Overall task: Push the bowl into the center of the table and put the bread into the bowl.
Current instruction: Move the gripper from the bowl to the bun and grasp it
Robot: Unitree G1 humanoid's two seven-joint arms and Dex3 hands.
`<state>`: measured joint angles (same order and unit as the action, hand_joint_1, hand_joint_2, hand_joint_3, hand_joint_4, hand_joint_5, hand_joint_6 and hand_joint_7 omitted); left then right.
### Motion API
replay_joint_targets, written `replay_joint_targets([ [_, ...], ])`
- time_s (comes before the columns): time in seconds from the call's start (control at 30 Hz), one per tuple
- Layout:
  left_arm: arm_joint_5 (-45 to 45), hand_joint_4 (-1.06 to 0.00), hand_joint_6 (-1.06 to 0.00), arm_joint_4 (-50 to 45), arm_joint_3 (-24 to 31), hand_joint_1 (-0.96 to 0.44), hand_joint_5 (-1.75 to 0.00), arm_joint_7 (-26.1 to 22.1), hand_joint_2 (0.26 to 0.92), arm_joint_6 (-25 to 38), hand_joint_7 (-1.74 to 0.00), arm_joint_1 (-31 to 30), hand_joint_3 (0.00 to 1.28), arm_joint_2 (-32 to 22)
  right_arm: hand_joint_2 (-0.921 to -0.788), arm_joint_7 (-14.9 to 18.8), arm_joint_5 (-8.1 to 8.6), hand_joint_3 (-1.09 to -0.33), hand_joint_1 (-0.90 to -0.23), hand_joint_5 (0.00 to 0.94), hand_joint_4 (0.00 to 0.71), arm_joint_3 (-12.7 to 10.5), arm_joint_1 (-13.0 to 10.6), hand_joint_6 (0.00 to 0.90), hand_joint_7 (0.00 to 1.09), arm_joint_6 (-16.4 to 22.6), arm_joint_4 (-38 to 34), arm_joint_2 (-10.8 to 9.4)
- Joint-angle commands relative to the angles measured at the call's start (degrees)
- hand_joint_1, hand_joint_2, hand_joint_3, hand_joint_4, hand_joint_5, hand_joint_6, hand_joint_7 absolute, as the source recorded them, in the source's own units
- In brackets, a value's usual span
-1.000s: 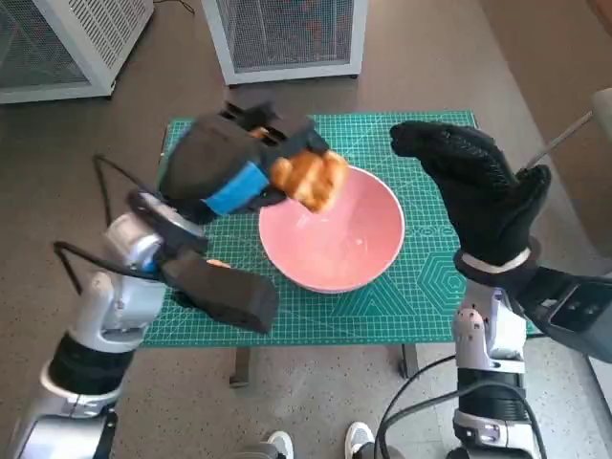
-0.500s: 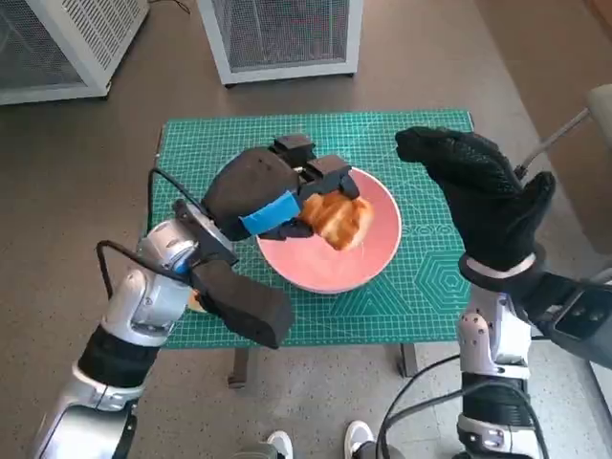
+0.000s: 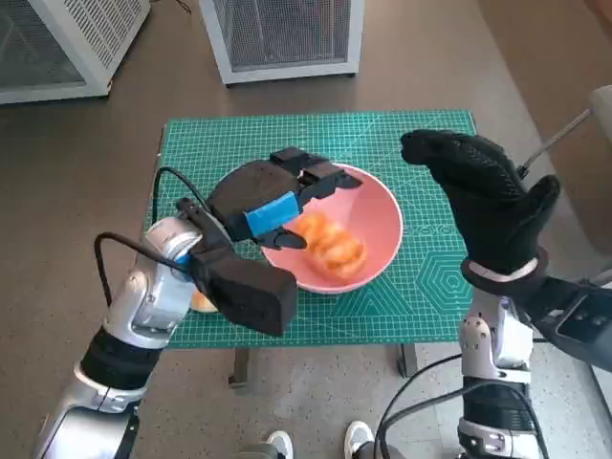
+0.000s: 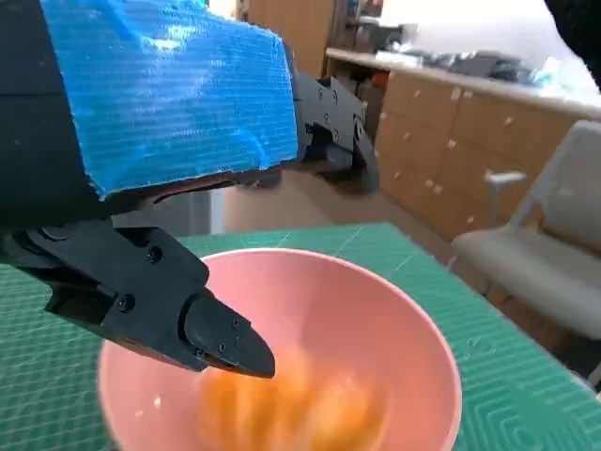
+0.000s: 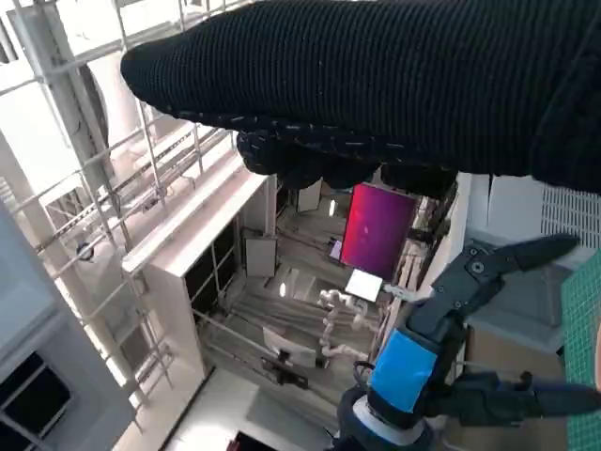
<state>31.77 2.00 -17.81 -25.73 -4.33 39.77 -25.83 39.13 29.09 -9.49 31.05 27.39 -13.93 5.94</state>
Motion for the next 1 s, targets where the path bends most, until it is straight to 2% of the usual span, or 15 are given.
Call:
replay_joint_targets([
  [0.03, 0.7, -0.01, -0.06, -2.1, 0.4, -0.28, 0.00, -0.2, 0.825, -0.1, -0.20, -1.2, 0.02, -1.2, -0.921, -0.7, -0.11, -0.473, -0.387, 0.023, 0.556, 0.2, -1.4, 0.171, 0.76, -1.0, 0.4, -0.5],
  [0.37, -0.9, -0.02, -0.08, -6.3, 3.2, -0.33, -0.01, -0.2, 0.821, -0.2, -0.19, -3.5, 0.01, -3.0, -0.921, -0.9, -0.78, -0.479, -0.386, 0.022, 0.557, 0.6, -1.5, 0.170, 0.76, -0.4, 0.3, -0.8],
  [0.67, -3.1, -0.05, -0.13, -16.2, 9.1, -0.33, -0.01, -4.1, 0.799, 4.5, -0.16, -7.8, 0.00, -6.6, -0.921, -0.9, -0.73, -0.486, -0.384, 0.021, 0.556, 1.1, -1.6, 0.164, 0.77, -0.6, 0.7, -0.8],
  [0.9, -3.4, -0.06, -0.16, -17.6, 9.3, -0.33, 0.00, -4.8, 0.796, 5.8, -0.13, -8.2, 0.00, -6.9, -0.921, -0.9, -0.70, -0.488, -0.383, 0.021, 0.556, 1.1, -1.7, 0.159, 0.78, -0.7, 0.8, -0.7],
  [1.0, -5.1, -0.07, -0.17, -24.8, 15.5, -0.29, -0.01, -8.5, 0.784, 10.4, -0.13, -13.1, 0.00, -10.9, -0.921, -0.6, -0.30, -0.488, -0.385, 0.021, 0.556, 1.4, -1.9, 0.156, 0.78, -1.3, 1.7, -0.6],
])
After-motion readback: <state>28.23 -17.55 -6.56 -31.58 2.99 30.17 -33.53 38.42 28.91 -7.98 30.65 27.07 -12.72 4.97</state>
